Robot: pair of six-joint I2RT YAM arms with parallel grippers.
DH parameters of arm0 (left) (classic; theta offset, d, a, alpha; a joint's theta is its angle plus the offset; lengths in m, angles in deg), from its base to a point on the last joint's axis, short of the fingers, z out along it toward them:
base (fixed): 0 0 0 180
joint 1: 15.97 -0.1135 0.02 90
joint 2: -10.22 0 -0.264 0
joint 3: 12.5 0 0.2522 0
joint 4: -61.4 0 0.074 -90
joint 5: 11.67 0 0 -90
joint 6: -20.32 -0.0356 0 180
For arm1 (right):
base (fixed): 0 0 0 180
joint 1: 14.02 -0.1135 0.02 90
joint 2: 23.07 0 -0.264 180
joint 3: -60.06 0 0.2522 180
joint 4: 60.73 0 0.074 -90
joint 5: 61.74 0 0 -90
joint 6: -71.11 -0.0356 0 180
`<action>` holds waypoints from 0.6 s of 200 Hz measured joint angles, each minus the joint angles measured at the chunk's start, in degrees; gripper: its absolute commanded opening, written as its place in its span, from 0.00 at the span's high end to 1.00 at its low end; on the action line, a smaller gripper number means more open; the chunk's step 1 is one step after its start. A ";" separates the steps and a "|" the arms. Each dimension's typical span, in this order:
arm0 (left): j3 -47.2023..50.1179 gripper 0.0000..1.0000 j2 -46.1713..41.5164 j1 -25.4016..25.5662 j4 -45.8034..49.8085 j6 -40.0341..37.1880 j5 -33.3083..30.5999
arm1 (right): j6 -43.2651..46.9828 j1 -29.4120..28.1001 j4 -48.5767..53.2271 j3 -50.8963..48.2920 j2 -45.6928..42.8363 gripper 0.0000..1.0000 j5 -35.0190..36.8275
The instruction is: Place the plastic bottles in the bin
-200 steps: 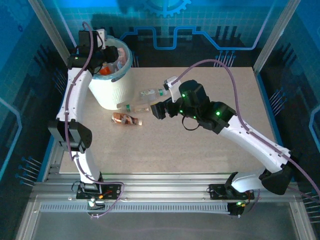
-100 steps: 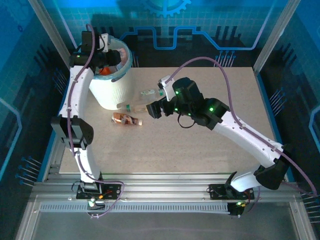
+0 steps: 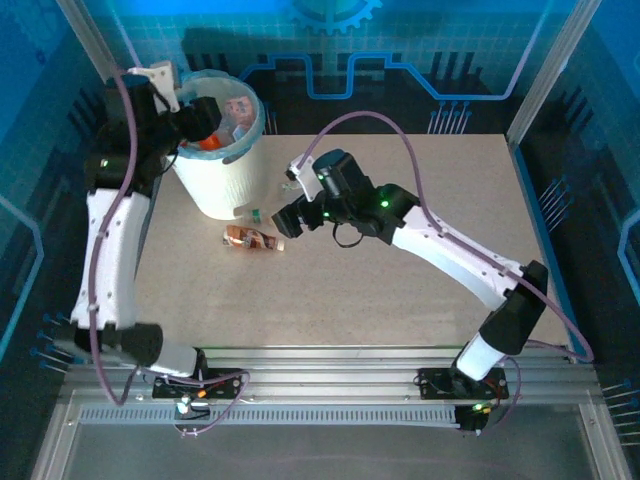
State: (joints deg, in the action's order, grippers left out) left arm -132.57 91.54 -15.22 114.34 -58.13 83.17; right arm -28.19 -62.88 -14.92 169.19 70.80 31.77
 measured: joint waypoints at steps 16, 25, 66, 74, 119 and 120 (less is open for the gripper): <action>6.03 0.41 -5.70 1.66 -1.55 0.59 -0.22 | 1.84 0.00 -0.87 0.11 2.19 0.05 -1.55; 8.79 0.41 -7.82 2.71 -1.90 0.66 -0.20 | 2.95 0.00 -1.40 0.22 3.58 0.06 -2.54; 23.02 0.41 -14.27 5.01 -2.43 2.05 1.05 | 7.52 -0.17 -3.78 1.44 11.02 0.07 -7.30; 25.31 0.41 -15.10 5.14 -1.79 2.08 1.27 | 8.17 -0.22 -4.11 1.44 12.24 0.07 -7.85; 35.10 0.40 -21.42 5.31 -0.81 2.08 1.64 | 11.32 -0.22 -7.61 1.44 17.62 0.08 -9.62; 35.32 0.40 -21.59 5.31 -0.87 2.10 1.64 | 11.32 -0.22 -7.61 1.44 17.62 0.08 -9.62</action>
State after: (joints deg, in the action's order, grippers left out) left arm -97.25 69.94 -9.91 113.46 -56.03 84.81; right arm -16.86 -63.10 -22.53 170.63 88.41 22.15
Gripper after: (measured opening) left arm 0.595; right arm 0.924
